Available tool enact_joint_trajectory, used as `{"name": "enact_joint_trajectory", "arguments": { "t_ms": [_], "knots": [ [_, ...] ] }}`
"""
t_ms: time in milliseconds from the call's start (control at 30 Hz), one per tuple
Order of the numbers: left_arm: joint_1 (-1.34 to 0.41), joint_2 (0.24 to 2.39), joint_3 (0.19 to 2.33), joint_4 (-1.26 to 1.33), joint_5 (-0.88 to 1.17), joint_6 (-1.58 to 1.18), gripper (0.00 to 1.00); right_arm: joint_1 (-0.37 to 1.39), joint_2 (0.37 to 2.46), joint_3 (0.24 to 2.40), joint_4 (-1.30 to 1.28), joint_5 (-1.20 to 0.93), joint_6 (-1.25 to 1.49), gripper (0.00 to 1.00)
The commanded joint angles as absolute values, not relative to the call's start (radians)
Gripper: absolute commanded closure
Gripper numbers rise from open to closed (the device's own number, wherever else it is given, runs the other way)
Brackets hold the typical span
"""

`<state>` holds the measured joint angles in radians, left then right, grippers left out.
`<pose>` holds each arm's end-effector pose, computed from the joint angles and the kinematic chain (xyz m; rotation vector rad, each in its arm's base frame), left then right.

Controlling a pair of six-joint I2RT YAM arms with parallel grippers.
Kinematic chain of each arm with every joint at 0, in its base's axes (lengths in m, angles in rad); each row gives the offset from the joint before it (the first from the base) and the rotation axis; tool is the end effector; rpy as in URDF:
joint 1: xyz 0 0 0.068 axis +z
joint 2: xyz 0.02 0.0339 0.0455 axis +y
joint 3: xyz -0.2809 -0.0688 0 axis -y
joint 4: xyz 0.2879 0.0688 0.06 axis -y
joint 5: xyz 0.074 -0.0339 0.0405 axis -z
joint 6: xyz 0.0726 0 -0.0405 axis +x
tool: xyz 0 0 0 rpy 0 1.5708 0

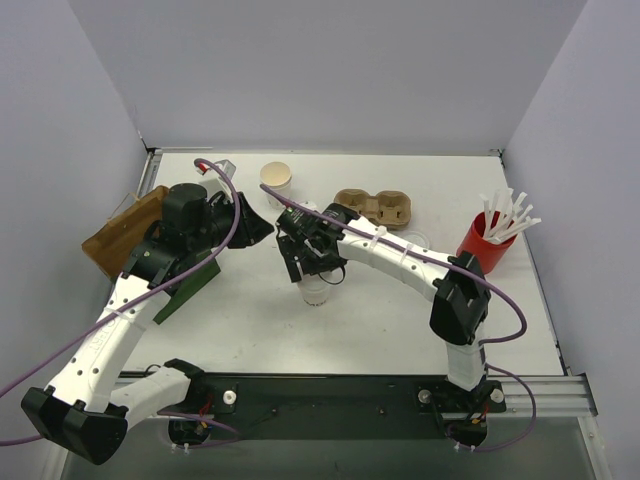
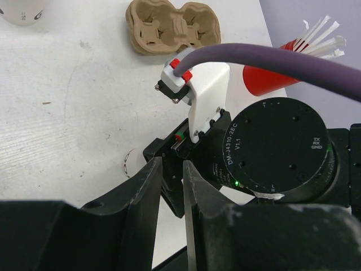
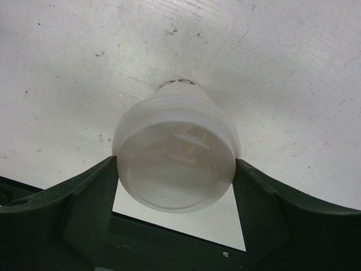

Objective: Pack the takeout coffee

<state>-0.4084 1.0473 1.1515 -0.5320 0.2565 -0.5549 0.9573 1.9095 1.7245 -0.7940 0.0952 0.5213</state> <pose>0.2597 -0.1324 0.3866 0.0199 2.0926 -0.8596 0.2871 0.3958 0.2631 -0.5269 2.5534 0.4437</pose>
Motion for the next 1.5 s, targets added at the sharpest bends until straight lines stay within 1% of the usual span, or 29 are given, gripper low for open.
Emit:
{"name": "enact_joint_trajectory", "arguments": {
  "t_ms": [0, 900, 1467],
  "knots": [
    [-0.4, 1.031, 1.161, -0.518, 0.252, -0.537, 0.68, 0.969, 1.921, 1.756, -0.838, 0.12, 0.512, 0.35],
    [-0.4, 1.034, 1.158, -0.52, 0.253, -0.531, 0.68, 0.98, 1.988, 1.73, -0.857, 0.156, 0.505, 0.34],
    [-0.399, 1.035, 1.152, -0.525, 0.25, -0.526, 0.68, 0.979, 2.029, 1.634, -0.856, 0.173, 0.512, 0.34]
  ]
}}
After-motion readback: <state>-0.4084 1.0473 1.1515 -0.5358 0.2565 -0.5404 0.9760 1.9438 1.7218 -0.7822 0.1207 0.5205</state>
